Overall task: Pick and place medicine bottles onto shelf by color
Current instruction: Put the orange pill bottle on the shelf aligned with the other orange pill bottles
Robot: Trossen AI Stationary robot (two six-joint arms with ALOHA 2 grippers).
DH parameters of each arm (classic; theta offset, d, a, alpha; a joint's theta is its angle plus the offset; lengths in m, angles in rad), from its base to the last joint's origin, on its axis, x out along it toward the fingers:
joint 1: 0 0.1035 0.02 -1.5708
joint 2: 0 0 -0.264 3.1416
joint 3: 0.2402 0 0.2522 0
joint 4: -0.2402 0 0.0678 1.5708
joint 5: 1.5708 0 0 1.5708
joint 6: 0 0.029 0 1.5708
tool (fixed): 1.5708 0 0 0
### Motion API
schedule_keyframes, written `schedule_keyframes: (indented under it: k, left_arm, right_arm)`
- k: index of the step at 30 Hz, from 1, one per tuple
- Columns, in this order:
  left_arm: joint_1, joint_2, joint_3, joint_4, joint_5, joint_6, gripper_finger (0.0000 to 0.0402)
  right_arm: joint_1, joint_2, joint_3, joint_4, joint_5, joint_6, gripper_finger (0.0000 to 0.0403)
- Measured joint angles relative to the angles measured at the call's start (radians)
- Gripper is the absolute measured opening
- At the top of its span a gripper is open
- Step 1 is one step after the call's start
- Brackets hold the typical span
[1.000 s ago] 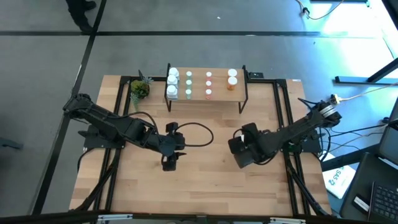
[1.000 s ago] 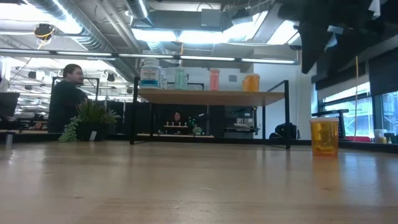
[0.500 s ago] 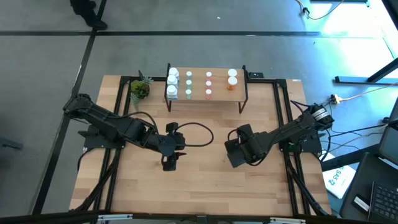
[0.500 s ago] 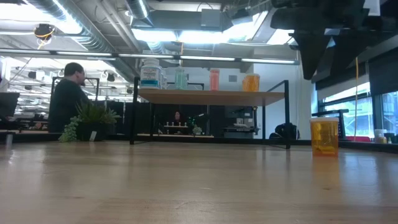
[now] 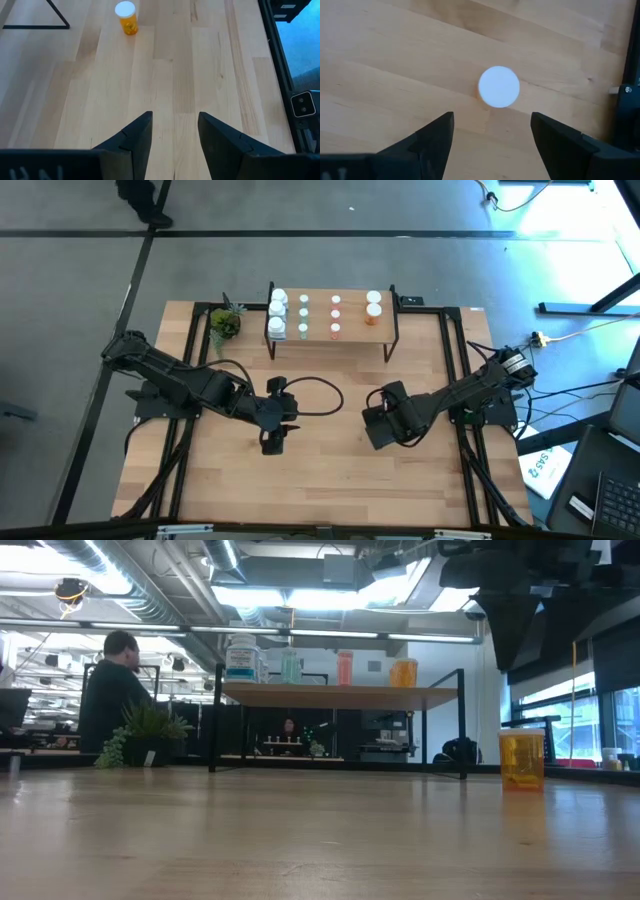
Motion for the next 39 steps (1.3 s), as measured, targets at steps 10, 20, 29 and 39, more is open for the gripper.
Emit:
schedule_keyframes:
  k: [10, 20, 29, 39]
  left_arm:
    - [0.0, 0.0, 0.0, 0.0, 0.0, 0.0, 0.0151]
    - [0.0, 0.0, 0.0, 0.0, 0.0, 0.0, 0.0151]
    - [0.0, 0.0, 0.0, 0.0, 0.0, 0.0, 0.0151]
    - [0.0, 0.0, 0.0, 0.0, 0.0, 0.0, 0.0151]
  right_arm:
    - [-0.009, 0.045, -0.001, 0.01, -0.037, -0.028, 0.0267]
    - [-0.025, 0.046, -0.001, 0.054, -0.061, -0.048, 0.0267]
    - [-0.027, 0.046, -0.001, 0.055, -0.064, -0.047, 0.0267]
    - [-0.058, 0.046, -0.001, 0.052, -0.079, -0.057, 0.0271]
